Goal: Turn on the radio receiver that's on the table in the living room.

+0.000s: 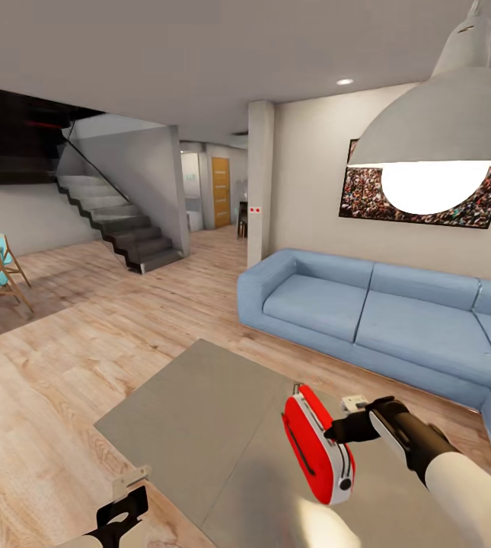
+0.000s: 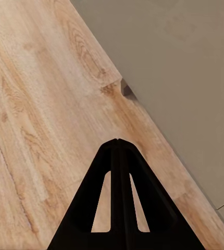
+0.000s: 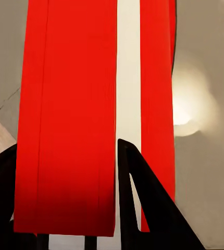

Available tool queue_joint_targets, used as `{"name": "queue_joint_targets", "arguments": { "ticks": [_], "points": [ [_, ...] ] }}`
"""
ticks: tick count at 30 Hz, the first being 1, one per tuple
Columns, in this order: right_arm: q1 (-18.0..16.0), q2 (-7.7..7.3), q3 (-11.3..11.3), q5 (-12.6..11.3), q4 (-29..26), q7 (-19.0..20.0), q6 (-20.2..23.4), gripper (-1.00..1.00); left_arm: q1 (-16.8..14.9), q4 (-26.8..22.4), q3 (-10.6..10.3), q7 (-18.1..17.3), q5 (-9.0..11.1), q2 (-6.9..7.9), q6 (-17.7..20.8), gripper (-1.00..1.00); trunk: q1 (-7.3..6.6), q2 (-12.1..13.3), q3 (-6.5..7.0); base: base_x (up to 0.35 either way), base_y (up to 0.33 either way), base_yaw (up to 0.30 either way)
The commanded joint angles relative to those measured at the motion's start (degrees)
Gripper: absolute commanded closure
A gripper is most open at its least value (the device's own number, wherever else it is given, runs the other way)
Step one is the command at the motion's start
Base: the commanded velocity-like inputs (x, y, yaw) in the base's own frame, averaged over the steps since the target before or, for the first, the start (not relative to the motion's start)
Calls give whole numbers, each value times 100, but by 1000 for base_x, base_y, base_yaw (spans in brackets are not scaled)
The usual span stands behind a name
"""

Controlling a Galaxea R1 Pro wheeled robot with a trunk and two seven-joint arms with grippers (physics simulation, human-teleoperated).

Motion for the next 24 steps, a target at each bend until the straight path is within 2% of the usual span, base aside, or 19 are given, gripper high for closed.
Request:
{"name": "queue_joint_targets", "arguments": {
  "ticks": [1,20,24],
  "points": [
    [-3,5,-10,-21,39,1,-7,100,0,2,0,0,0,-1,0,100,0,-1,1,0,0,0],
    [-3,35,-17,-13,136,2,-71,100,0,6,0,0,0,-11,0,100,0,-1,1,0,0,0],
    [-3,35,-12,-8,136,2,-71,100,0,6,0,0,0,-9,0,100,88,-162,-71,0,0,0]
  ]
}}
